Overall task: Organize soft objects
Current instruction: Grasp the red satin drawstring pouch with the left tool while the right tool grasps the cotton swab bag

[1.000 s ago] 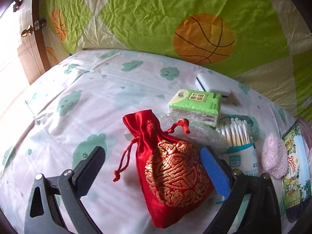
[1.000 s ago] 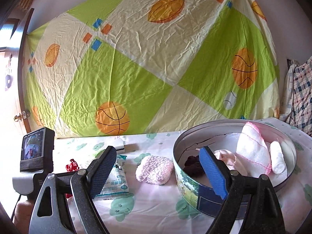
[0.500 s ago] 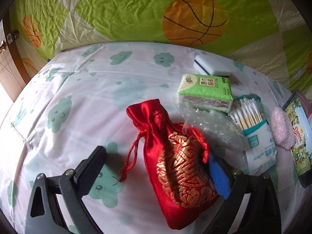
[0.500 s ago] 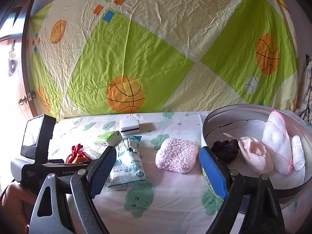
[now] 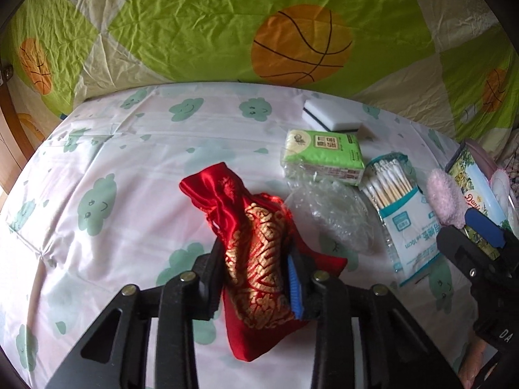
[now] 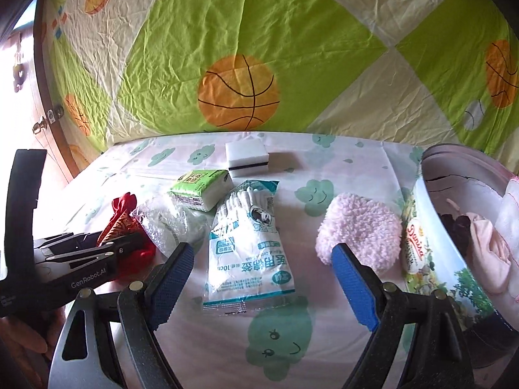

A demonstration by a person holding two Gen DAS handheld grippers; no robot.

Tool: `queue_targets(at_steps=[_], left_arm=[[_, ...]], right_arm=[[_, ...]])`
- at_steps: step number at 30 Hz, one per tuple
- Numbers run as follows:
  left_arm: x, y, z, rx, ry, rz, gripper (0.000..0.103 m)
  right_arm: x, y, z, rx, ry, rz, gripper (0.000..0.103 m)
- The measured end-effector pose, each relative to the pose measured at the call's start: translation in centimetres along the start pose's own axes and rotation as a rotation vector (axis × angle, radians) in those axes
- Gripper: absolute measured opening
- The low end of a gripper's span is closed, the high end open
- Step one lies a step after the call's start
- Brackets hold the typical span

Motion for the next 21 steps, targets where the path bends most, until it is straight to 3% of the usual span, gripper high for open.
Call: queue_targets(at_steps=[2, 6, 10, 13, 16, 18, 21], left_arm=[[-0.3, 0.3, -0.9, -0.032, -0.011, 0.003, 0.032], [-0.7, 1.0, -3.3, -0.091, 0.085, 0.044, 0.032], [-1.5, 1.8, -4.6, -0.151, 0.100, 0.085, 0.032], [-2.2, 2.3, -5.3, -0.179, 0.143, 0.135, 0.032], [-2.4, 2.4, -5.5, -0.209, 0.139, 0.149, 0.032], [-2.5, 2.5, -5.4, -0.219, 0.125, 0.160, 0.032], [-2.8, 2.6, -5.0, -0.220, 0.124, 0.190, 0.032]], right_arm=[[0.8, 0.2, -0.5, -0.009, 0.012, -0.020, 0.088], [2.2, 0.6, -1.4, -0.039, 0.010, -0.071, 0.087], [3.8, 0.6, -2.1, -0.064, 0.015, -0.145, 0.081], [5.1, 0.1, -2.3, -0.075, 0.021, -0.214, 0.068], [5.1, 0.2, -2.8, -0.100, 0.017, -0.210, 0.062], [4.9, 0.2, -3.0, -0.102, 0.041, -0.196, 0.049], [4.8, 0.3, -2.8, -0.082, 0.081, -0.180, 0.038]])
Point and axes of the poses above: each gripper's, at about its wrist camera, not at the fingertips, and x roughly the way its jaws point, z to its right, y to its top, the point moved 5 cm from there along x, roughly the way its jaws point, and after that the axes turned 13 degrees about -x, right-handed, at the moved point
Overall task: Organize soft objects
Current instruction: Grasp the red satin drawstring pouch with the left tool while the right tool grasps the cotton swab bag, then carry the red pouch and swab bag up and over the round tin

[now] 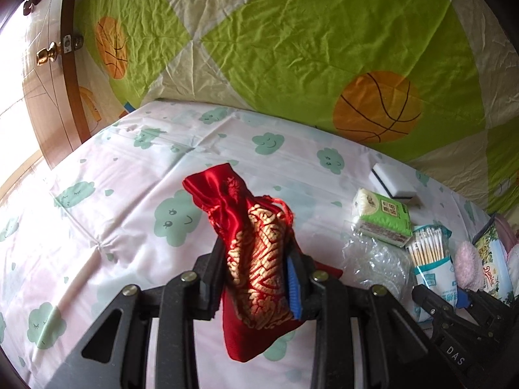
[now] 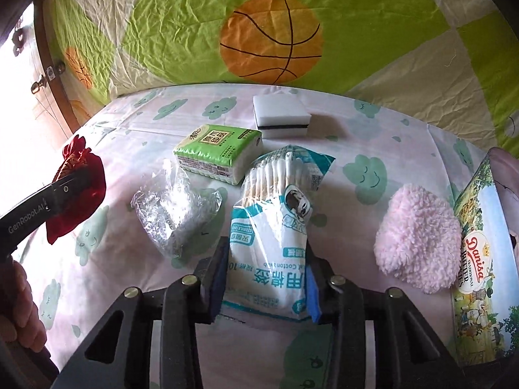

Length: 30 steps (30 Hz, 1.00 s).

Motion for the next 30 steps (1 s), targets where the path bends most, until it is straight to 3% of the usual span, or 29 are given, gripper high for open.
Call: queue_targets(at_steps=[3, 6, 10, 15, 22, 30], left_arm=[[-0.2, -0.1, 0.5, 0.005, -0.008, 0.018, 0.032], [-0.6, 0.0, 0.9, 0.005, -0.030, 0.045, 0.032], [-1.6, 0.3, 1.2, -0.004, -0.062, 0.101, 0.032], [-3.1, 0.5, 1.9, 0.015, -0.084, 0.186, 0.032], [-3.9, 0.0, 2.8, 0.091, -0.013, 0.270, 0.032], [-4.7, -0.6, 3.4, 0.106, -0.004, 0.316, 0.032]], right_arm=[[-0.7, 0.0, 0.3, 0.031, 0.063, 0.048, 0.034], [-2.9, 0.3, 0.5, 0.055, 0.110, 0.173, 0.033], [-6.1, 0.3, 0.0, 0.039, 0.081, 0.328, 0.033], [-8.8, -0.1, -0.5, 0.020, -0.004, 0.436, 0.034], [-11.0, -1.0, -0.3, -0.009, -0.123, 0.513, 0.034], [-12.5, -2.0, 0.1, -0.010, -0.195, 0.551, 0.034]])
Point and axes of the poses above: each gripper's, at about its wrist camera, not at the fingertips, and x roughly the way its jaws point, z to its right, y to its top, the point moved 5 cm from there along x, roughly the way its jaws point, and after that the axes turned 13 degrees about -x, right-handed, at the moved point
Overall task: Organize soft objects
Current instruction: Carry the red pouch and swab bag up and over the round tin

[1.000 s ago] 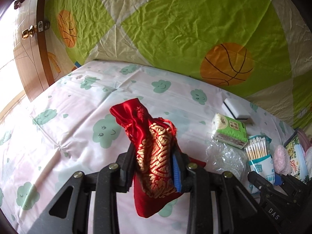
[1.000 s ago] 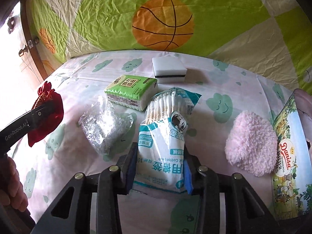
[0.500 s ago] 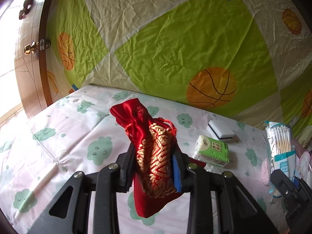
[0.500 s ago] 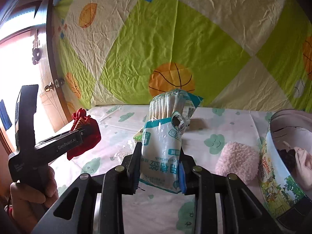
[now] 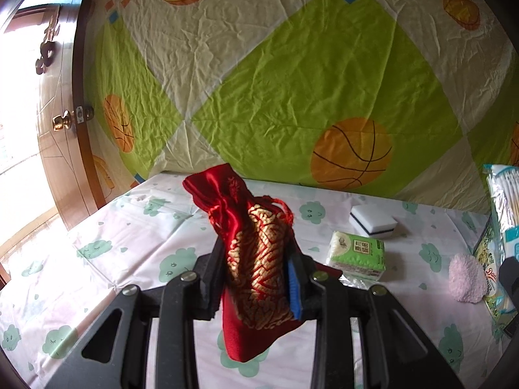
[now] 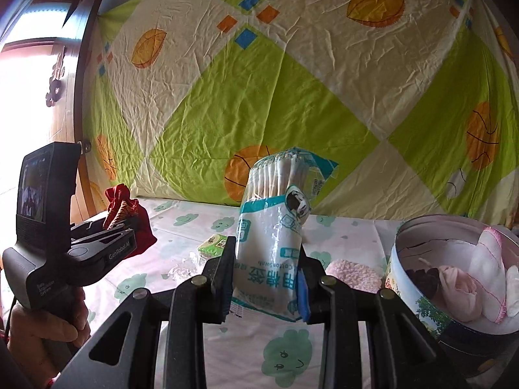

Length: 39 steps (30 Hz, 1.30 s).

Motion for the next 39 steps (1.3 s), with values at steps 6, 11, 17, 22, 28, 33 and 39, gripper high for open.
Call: queue_targets(at_steps=[6, 11, 17, 22, 28, 33, 39], left_arm=[[-0.7, -0.3, 1.0, -0.011, -0.030, 0.003, 0.032], [-1.2, -0.5, 1.7, -0.002, -0.029, 0.015, 0.032], [-1.7, -0.8, 2.2, -0.022, -0.044, 0.011, 0.032], [-2.2, -1.3, 3.3, -0.001, -0.055, 0.006, 0.032], [-2.9, -2.1, 4.7, 0.012, -0.067, -0.001, 0.032], [-3.6, -2.7, 5.9, 0.021, -0.079, -0.008, 0.032], [-4.1, -3.4, 7.3, 0.038, -0.096, -0.020, 0.032]], right_arm=[[-0.7, -0.1, 0.8, 0.012, -0.027, 0.011, 0.034], [-1.0, -0.2, 0.9, 0.006, -0.046, 0.017, 0.034], [-1.7, -0.1, 1.2, -0.009, -0.073, 0.035, 0.034], [-2.3, -0.1, 1.5, -0.026, -0.096, 0.048, 0.034], [-3.0, -0.2, 2.2, -0.036, -0.116, 0.057, 0.034], [-3.7, -0.3, 3.0, -0.043, -0.135, 0.065, 0.034], [-4.4, -0.6, 4.1, -0.044, -0.155, 0.067, 0.034]])
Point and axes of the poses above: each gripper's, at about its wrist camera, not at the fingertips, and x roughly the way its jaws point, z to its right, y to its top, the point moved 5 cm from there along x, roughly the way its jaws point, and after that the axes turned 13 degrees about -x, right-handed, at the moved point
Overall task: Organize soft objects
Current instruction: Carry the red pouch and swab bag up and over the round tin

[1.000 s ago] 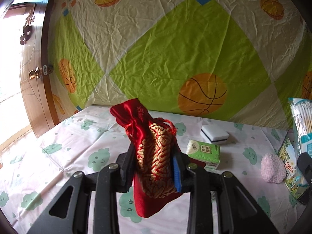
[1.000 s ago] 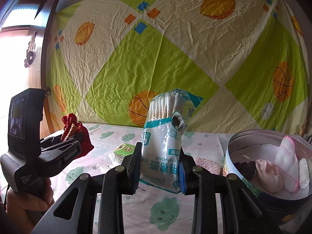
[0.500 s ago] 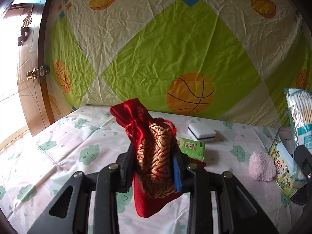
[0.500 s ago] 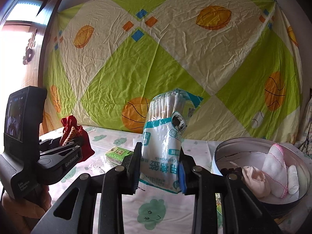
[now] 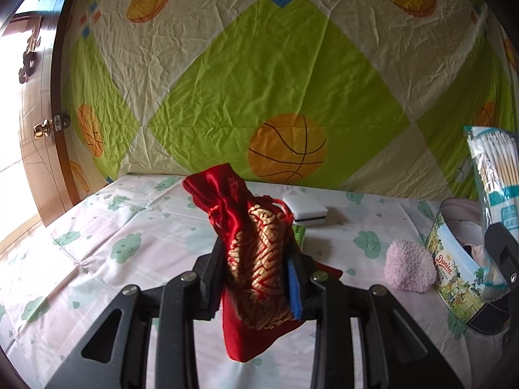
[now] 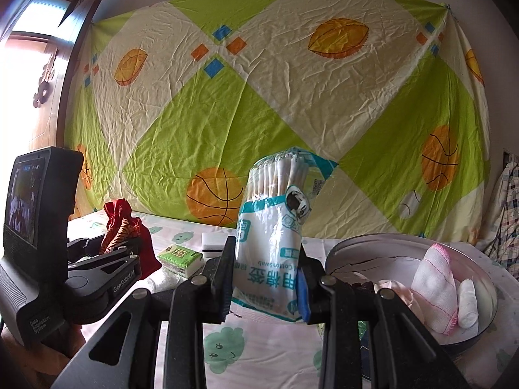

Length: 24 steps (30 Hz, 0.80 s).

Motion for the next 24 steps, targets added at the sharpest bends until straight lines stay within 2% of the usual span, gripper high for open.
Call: queue_targets(at_steps=[24], left_arm=[[-1.9, -2.3, 6.3, 0.060, -0.059, -0.035, 0.032]], right_arm=[[-2.3, -1.4, 6.1, 0.032, -0.085, 0.009, 0.034]])
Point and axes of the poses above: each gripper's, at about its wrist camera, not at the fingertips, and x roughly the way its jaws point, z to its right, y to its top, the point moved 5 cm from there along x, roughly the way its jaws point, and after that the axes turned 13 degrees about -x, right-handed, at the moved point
